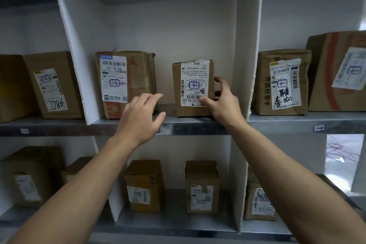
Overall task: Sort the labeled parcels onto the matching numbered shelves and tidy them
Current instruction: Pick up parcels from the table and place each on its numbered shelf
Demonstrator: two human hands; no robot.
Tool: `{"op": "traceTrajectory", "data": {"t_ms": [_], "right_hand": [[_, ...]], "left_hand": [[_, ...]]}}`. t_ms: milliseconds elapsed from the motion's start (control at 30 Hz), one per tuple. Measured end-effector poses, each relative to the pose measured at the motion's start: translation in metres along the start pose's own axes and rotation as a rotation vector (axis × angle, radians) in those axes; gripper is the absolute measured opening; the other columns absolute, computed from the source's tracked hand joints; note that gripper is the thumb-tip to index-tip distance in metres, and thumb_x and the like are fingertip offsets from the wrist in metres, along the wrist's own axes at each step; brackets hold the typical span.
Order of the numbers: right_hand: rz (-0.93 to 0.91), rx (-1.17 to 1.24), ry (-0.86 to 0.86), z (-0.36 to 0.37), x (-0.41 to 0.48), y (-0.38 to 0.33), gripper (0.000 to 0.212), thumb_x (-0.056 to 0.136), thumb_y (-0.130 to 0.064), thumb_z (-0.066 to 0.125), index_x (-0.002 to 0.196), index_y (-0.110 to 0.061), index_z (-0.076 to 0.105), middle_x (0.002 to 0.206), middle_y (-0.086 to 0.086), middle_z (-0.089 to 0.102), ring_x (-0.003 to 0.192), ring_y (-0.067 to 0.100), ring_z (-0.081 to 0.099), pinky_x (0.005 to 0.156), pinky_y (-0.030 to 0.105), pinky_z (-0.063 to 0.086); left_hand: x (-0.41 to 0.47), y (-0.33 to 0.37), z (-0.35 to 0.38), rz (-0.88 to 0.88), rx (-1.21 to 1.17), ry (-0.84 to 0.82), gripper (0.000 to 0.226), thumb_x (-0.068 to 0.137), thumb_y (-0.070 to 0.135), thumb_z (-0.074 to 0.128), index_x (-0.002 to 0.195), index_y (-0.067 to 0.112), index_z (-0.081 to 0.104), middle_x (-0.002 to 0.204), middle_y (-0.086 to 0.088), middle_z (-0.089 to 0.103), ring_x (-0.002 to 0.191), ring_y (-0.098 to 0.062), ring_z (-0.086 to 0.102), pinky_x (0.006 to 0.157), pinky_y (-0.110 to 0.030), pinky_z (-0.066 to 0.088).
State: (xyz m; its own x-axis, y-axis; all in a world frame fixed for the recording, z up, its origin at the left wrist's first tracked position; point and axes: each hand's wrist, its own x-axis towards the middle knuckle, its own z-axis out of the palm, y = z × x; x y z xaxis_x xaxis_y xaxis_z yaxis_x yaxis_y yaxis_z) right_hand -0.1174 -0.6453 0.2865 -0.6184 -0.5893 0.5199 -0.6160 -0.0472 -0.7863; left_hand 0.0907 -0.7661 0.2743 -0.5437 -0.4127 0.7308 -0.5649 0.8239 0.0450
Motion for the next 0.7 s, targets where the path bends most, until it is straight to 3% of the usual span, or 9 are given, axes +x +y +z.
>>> {"op": "traceTrajectory", "data": {"t_ms": [133,300,500,700], "right_hand": [[0.002,-0.055,0.01,0.009,-0.001,-0.003,0.076,0.09,-0.029,0.075,0.151,-0.029,0.031,0.131,0.005,0.063,0.121,0.024,0.061,0.103,0.045,0.052],[0.027,-0.079,0.043,0.007,-0.013,-0.009,0.074,0.092,-0.033,0.072,0.153,-0.027,0.031,0.138,0.007,0.057,0.126,0.025,0.056,0.101,0.042,0.049],[-0.052,-0.126,0.166,0.007,-0.059,-0.006,0.058,0.098,-0.035,0.063,0.15,-0.027,0.041,0.154,0.004,0.04,0.142,0.021,0.036,0.118,0.044,0.035],[-0.12,-0.514,0.04,0.019,-0.147,0.032,0.053,0.099,-0.044,0.056,0.148,-0.028,0.044,0.159,0.002,0.033,0.15,0.021,0.021,0.121,0.044,0.023]], "left_hand": [[-0.008,-0.003,-0.001,-0.013,-0.044,-0.009,0.051,0.093,0.039,0.056,0.14,0.023,0.045,0.133,-0.002,0.051,0.121,-0.023,0.045,0.101,-0.044,0.036],[-0.023,-0.012,-0.011,-0.026,-0.061,-0.046,0.053,0.094,0.042,0.052,0.143,0.026,0.041,0.136,0.001,0.049,0.124,-0.019,0.043,0.104,-0.042,0.036],[-0.048,-0.013,-0.022,0.01,-0.074,-0.1,0.053,0.094,0.043,0.053,0.143,0.026,0.041,0.136,0.002,0.049,0.124,-0.019,0.043,0.104,-0.041,0.035],[-0.097,0.005,-0.009,0.079,-0.096,-0.248,0.054,0.094,0.043,0.051,0.144,0.027,0.039,0.138,0.001,0.047,0.126,-0.019,0.041,0.103,-0.04,0.034]]}}
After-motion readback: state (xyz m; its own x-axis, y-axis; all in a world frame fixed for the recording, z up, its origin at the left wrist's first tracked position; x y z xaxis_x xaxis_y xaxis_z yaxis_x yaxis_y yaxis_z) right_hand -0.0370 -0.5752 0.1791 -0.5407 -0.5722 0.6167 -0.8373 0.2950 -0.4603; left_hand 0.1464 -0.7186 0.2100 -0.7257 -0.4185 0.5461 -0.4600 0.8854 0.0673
